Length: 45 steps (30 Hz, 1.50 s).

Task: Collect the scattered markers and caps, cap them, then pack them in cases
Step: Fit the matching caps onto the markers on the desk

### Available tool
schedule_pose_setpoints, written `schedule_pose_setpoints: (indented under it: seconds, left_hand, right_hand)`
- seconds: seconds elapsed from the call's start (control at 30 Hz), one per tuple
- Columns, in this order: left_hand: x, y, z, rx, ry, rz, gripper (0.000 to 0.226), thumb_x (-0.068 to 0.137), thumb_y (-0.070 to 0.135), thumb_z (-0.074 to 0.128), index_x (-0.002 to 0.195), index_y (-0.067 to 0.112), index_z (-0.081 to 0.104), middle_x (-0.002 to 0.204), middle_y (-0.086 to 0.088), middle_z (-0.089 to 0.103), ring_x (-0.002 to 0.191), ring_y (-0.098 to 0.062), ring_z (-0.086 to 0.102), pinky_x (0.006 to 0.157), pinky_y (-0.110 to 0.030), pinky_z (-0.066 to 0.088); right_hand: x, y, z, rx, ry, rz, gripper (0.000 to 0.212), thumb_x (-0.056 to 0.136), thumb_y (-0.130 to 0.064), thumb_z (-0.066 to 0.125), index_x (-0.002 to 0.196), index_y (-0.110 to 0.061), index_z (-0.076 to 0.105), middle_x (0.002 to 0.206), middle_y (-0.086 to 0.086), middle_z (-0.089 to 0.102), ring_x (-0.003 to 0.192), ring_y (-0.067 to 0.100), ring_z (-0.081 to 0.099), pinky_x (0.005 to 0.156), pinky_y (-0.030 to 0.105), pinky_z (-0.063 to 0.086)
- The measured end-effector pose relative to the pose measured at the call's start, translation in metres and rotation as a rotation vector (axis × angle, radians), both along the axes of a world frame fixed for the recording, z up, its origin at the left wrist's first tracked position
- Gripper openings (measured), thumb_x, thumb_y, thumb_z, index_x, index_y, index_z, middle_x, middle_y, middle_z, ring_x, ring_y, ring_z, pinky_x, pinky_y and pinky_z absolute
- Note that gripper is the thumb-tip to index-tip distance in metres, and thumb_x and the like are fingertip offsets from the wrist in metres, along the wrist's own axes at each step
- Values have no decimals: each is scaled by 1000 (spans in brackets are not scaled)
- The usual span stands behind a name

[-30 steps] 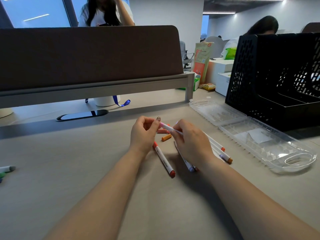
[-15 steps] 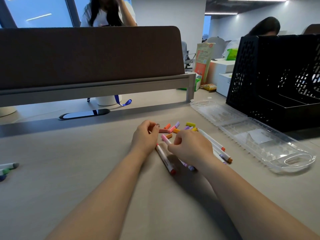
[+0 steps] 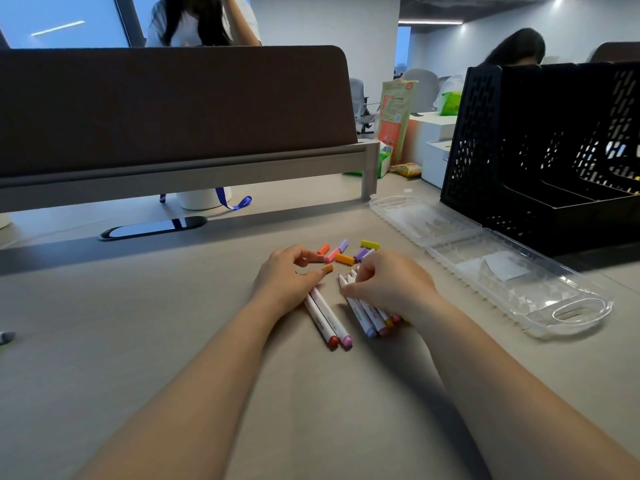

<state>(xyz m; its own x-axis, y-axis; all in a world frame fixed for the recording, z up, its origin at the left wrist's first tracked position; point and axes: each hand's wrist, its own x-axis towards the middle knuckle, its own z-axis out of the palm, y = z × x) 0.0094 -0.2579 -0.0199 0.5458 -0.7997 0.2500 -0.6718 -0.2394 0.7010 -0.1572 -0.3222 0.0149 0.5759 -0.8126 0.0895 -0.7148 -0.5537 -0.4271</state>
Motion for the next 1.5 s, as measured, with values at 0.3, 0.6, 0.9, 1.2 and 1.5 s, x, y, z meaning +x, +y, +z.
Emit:
schedule_pose_setpoints:
  seconds: [0.3, 0.6, 0.9, 1.2, 1.5]
  left_hand:
    - [-4, -2, 1, 38, -50, 75, 13, 82, 41, 66, 92, 32, 66, 108, 3, 58, 100, -16, 54, 84, -32, 48]
    - [-1, -12, 3, -107, 26, 124, 8, 90, 27, 57, 95, 28, 63, 103, 2, 60, 88, -12, 56, 73, -30, 51]
    - [-27, -69, 25, 87, -209, -2, 16, 86, 38, 59, 95, 31, 72, 105, 2, 64, 101, -20, 56, 78, -34, 50]
    - [-52, -86, 26, 200, -418, 0, 16, 85, 38, 64, 94, 27, 71, 103, 1, 60, 97, -20, 53, 76, -34, 50]
    - [-51, -89, 21, 228, -484, 70, 29, 86, 48, 61, 103, 25, 64, 105, -1, 57, 95, -21, 52, 79, -37, 53]
  right_hand:
    - [7, 4, -6, -47, 33, -6, 35, 79, -45, 58, 68, -14, 70, 61, -1, 61, 66, 14, 59, 55, 26, 41]
    - [-7, -20, -4, 88, -666, -238, 25, 92, -42, 52, 77, -24, 60, 72, -7, 61, 74, 15, 58, 68, 35, 48]
    - [-19, -40, -13, 67, -652, -304, 8, 90, -30, 57, 89, -26, 63, 80, -6, 64, 80, 19, 60, 79, 43, 52]
    - [-18, -44, -16, 28, -673, -334, 7, 91, -30, 56, 90, -28, 62, 81, -8, 63, 82, 17, 59, 85, 47, 49]
    - [-19, -40, -12, 46, -751, -333, 11, 92, -27, 57, 95, -22, 65, 84, -5, 63, 82, 18, 58, 84, 48, 50]
